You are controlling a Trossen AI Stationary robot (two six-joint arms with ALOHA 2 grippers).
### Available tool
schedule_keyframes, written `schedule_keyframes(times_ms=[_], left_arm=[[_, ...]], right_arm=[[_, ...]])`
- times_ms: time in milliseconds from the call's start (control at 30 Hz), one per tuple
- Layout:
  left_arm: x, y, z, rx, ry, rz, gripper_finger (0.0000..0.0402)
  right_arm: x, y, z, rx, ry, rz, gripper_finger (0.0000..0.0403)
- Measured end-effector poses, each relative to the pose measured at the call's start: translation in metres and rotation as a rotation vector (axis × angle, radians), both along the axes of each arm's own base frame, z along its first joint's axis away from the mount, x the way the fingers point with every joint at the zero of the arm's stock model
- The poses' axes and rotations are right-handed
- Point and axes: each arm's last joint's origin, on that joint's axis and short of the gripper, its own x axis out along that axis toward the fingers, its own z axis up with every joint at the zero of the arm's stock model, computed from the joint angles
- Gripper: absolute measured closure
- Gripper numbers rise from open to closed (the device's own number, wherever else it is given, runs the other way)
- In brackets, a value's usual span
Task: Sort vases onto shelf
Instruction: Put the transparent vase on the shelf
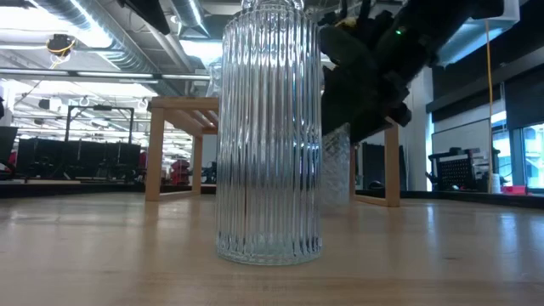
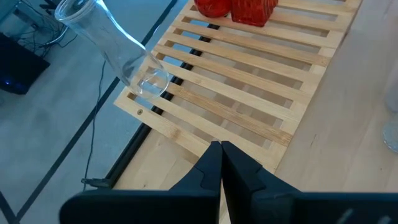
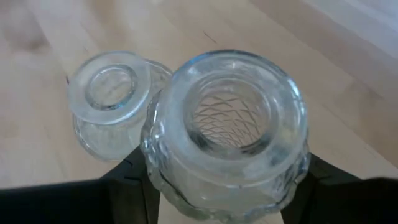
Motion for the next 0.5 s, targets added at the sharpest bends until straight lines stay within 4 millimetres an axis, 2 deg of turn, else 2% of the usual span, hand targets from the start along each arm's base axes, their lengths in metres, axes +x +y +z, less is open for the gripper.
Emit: schedule_keyframes(times_ms=[233,400,500], left_arm=[[0.0,0.0,0.0,0.0,0.0,0.0,0.0401],[0.0,0.0,0.0,0.011,0.015,-0.015,0.0401],[-0.001,0.0,-0.001,0.014,0.025,-0.014,0.0401]], right_arm=[[0.01,0.01,0.028,-0.003,0.001,0.071,0.0209],[0.021,0.013,0.067,-0.082,0.013,0.147,0.0209],[0.028,0.009,0.097,-0.141,0.007,0.204,0.0209]])
